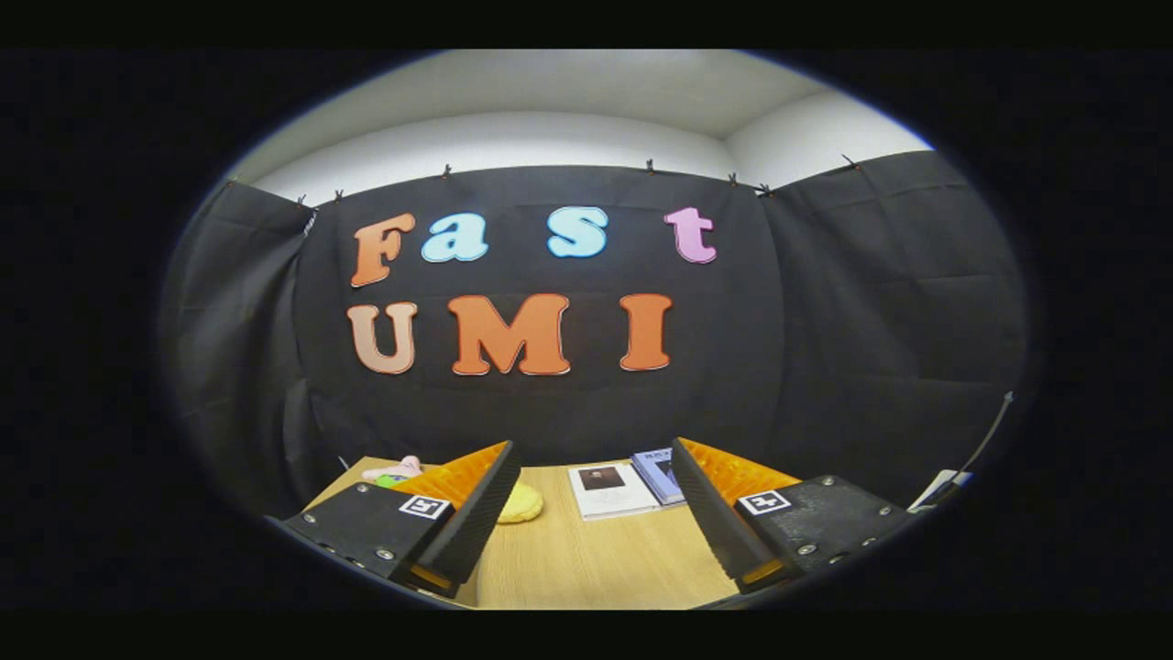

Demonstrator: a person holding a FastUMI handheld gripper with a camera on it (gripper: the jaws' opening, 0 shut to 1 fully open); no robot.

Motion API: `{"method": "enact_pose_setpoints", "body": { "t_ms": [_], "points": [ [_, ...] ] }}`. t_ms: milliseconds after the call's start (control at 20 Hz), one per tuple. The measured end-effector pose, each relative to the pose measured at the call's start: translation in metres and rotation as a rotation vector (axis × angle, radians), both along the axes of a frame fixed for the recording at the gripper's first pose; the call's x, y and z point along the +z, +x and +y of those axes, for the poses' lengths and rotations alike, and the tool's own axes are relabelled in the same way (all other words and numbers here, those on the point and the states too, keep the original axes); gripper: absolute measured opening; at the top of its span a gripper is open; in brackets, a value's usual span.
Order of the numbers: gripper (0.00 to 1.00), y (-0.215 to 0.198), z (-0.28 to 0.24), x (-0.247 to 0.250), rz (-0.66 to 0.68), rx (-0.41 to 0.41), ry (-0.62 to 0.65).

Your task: Open the storage box then place both shoes into the box .Put the left shoe in first, then the right shoe, with the right side of both shoes facing outward in a uniform manner.

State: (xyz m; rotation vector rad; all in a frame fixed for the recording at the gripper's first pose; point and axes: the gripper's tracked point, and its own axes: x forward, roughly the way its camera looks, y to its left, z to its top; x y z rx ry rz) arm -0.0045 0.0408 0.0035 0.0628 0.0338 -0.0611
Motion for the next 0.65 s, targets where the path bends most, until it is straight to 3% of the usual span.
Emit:
{"method": "enact_pose_setpoints", "body": {
  "t_ms": [650],
  "points": [
    [0.98,0.001,0.023,-0.003,-0.022,-0.038,0.009]
  ]
}}
